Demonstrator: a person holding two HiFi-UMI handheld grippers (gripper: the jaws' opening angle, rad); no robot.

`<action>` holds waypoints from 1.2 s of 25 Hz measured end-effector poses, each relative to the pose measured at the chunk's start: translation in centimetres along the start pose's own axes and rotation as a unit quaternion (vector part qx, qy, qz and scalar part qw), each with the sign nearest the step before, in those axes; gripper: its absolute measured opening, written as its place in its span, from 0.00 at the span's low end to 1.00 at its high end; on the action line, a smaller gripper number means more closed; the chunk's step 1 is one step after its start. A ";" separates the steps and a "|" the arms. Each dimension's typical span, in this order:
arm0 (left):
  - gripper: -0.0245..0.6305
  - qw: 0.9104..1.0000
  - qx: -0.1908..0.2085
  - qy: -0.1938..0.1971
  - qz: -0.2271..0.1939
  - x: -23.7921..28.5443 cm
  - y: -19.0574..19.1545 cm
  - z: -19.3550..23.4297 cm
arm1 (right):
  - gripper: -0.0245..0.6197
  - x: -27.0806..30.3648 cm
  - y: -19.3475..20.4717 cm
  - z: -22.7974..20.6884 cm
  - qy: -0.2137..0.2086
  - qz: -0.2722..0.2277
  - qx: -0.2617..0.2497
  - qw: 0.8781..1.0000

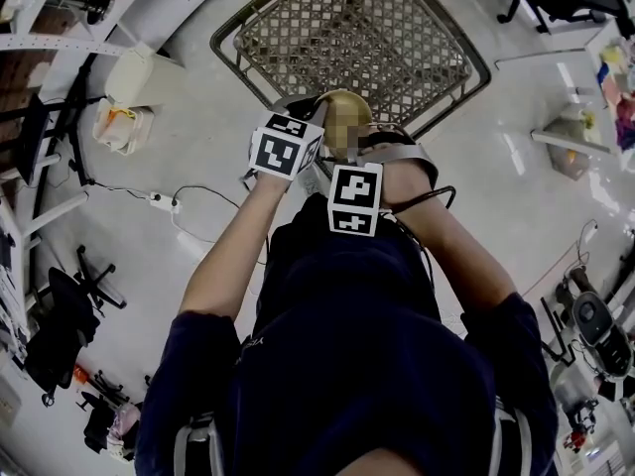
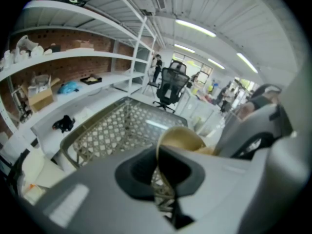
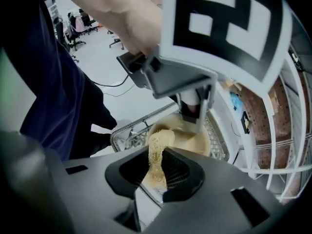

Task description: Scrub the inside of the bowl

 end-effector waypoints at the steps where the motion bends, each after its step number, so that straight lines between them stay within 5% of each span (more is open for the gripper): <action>1: 0.06 1.000 0.002 0.002 0.001 0.1 0.0 -0.2 | 0.14 -0.1 -0.4 0.6 -0.008 -0.007 -0.004 1.000; 11: 0.06 1.000 0.001 0.004 0.004 0.4 -0.1 -0.4 | 0.14 0.6 0.8 -3.3 0.052 -0.015 0.036 0.998; 16: 0.06 1.000 -0.001 0.001 0.001 0.5 -0.3 0.1 | 0.14 0.1 0.8 -1.0 0.009 -0.022 0.041 0.999; 22: 0.06 1.000 -0.015 0.001 0.007 0.9 0.5 0.3 | 0.14 -1.1 -0.5 0.2 -0.046 -0.110 0.106 0.987; 25: 0.06 0.999 -0.052 -0.008 0.002 0.7 1.1 1.7 | 0.14 -2.7 0.2 -1.5 -0.047 -0.181 0.189 0.964; 30: 0.06 0.996 -0.089 -0.027 0.000 0.1 2.0 3.9 | 0.14 -5.8 3.6 -4.9 -0.032 -0.300 0.348 0.888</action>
Point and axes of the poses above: the fingertips, and each gripper's own axes: x forward along the fingers, z to its left, y out of its underside, the point moved 3 cm from there along -x, backward along the fingers, and after that the axes turned 11 degrees about x, right-handed, at the moved point
